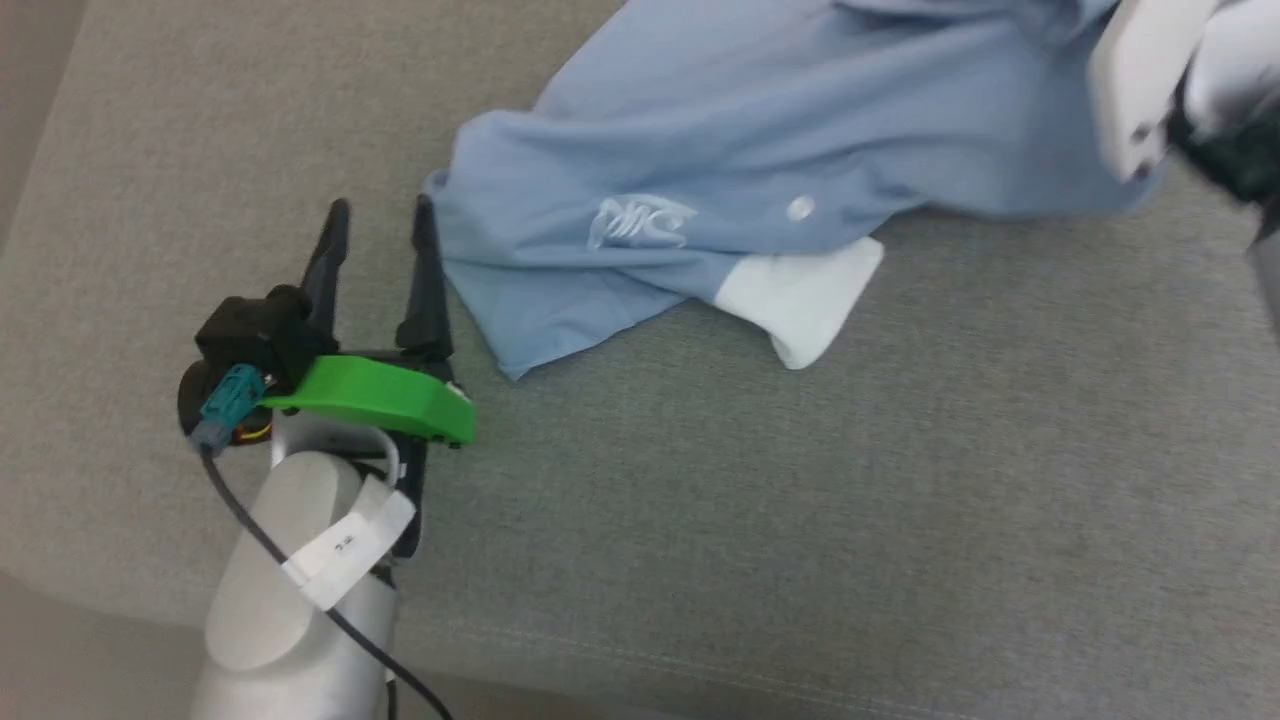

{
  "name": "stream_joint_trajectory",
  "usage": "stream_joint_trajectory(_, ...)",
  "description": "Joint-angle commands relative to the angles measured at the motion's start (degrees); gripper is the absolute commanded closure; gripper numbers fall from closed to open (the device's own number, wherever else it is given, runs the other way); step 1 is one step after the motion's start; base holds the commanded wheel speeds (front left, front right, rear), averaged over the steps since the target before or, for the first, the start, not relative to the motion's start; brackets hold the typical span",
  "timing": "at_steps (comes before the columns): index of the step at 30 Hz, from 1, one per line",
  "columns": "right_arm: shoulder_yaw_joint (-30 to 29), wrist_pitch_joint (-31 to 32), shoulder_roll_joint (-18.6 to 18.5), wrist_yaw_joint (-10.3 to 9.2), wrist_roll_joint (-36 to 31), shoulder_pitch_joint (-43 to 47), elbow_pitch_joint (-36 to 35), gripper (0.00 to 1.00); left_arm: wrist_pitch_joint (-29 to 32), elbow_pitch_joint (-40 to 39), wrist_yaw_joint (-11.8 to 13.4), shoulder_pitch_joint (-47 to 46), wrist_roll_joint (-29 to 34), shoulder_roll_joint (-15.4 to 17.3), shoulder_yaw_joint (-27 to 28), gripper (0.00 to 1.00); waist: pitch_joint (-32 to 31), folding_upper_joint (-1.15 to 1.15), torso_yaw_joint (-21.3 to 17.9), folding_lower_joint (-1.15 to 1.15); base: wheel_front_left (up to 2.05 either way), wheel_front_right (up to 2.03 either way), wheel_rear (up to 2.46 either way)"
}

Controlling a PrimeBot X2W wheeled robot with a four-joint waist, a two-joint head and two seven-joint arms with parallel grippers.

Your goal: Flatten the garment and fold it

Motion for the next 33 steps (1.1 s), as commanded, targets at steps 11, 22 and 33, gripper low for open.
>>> stream_joint_trajectory(11, -4.4, 0.0, 3.6, -0.09, -9.5, -7.4, 8.0, 0.59, -0.3, 1.2, -2.2, -3.5, 1.1, -2.9, -1.4, 0.0, 6.2, 0.0, 7.6, 0.0, 0.0, 0.0, 0.0)
stream_joint_trajectory(22, -7.7, -12.0, 4.7, -0.09, -5.5, -4.7, 7.5, 0.0, -0.3, 4.2, -3.2, -2.4, 2.5, -3.3, -0.4, 0.0, 0.0, 0.0, 4.4, 0.0, 0.0, 0.0, 0.0)
stream_joint_trajectory(33, -13.5, -22.3, 3.6, -0.09, 3.0, 15.0, -4.7, 0.0, 0.0, 6.9, -2.6, 2.2, 2.0, -1.6, 1.0, 0.0, -9.2, 0.0, -2.1, 0.0, 0.0, 0.0, 0.0)
